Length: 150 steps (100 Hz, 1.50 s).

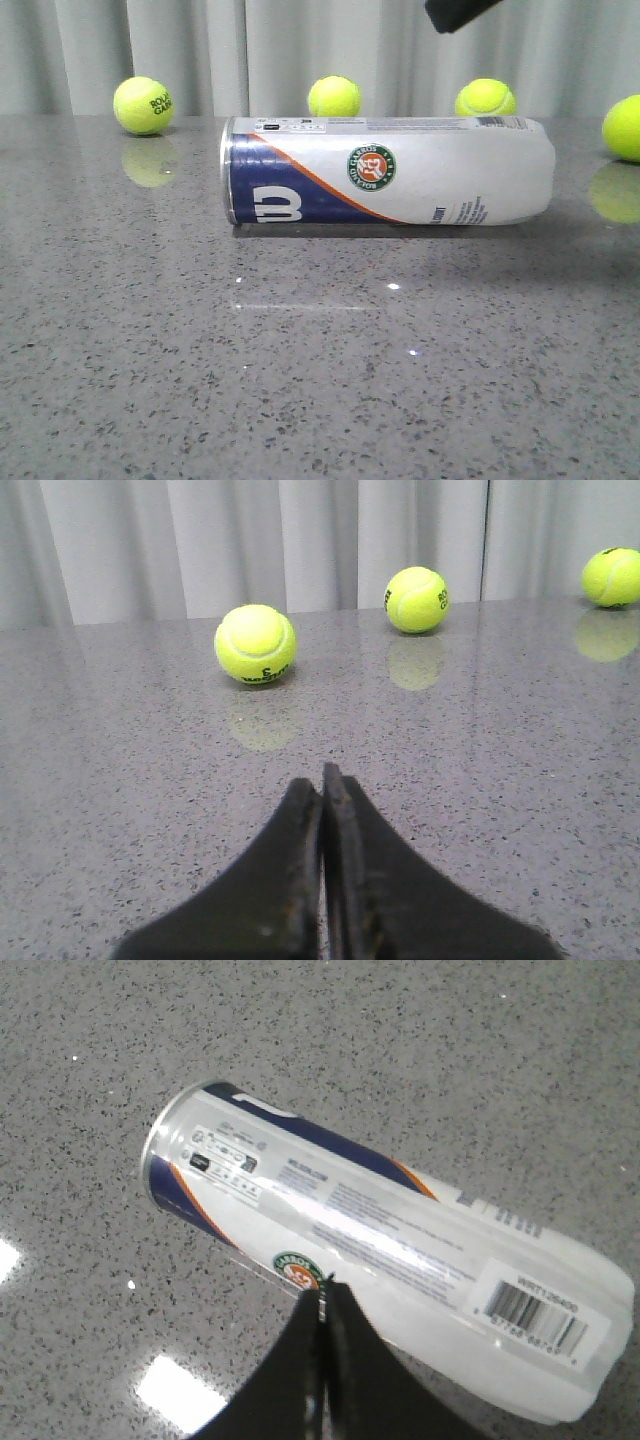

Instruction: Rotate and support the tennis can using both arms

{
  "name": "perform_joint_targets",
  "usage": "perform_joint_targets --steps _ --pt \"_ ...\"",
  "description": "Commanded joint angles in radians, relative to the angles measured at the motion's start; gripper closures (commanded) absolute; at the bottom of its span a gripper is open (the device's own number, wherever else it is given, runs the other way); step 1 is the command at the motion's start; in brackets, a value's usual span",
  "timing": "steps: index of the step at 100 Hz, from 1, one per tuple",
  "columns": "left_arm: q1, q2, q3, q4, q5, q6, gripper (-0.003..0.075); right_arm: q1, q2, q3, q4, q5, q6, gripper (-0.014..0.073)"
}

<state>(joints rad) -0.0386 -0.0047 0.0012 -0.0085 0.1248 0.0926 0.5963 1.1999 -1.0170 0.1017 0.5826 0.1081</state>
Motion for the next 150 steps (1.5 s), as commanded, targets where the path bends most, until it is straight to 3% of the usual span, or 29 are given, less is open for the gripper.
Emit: perform_joint_targets --steps 1,38,64,88,114,150 --pt "0.0 -0.035 0.045 -0.002 -0.086 -0.001 0.0738 0.0 -0.093 0.082 0.003 -0.158 -0.013 0.0652" --pt "0.0 -0.035 0.045 -0.002 -0.086 -0.001 0.0738 0.0 -0.409 0.49 -0.018 -0.476 -0.014 0.0652" --pt "0.0 -0.035 0.045 -0.002 -0.086 -0.001 0.0738 0.0 -0.667 0.686 -0.018 -0.567 -0.014 0.0652" --pt "0.0 -0.035 0.032 -0.002 -0.087 -0.001 0.0738 0.0 -0.836 0.74 -0.018 -0.562 -0.014 0.0652" --pt "0.0 -0.012 -0.08 -0.002 -0.044 -0.001 0.0739 0.0 -0.85 0.74 -0.018 -0.562 -0.014 0.0652" --pt "0.0 0.253 -0.366 -0.002 0.347 -0.001 0.0739 0.0 -0.85 0.74 -0.018 -0.562 -0.014 0.0652"
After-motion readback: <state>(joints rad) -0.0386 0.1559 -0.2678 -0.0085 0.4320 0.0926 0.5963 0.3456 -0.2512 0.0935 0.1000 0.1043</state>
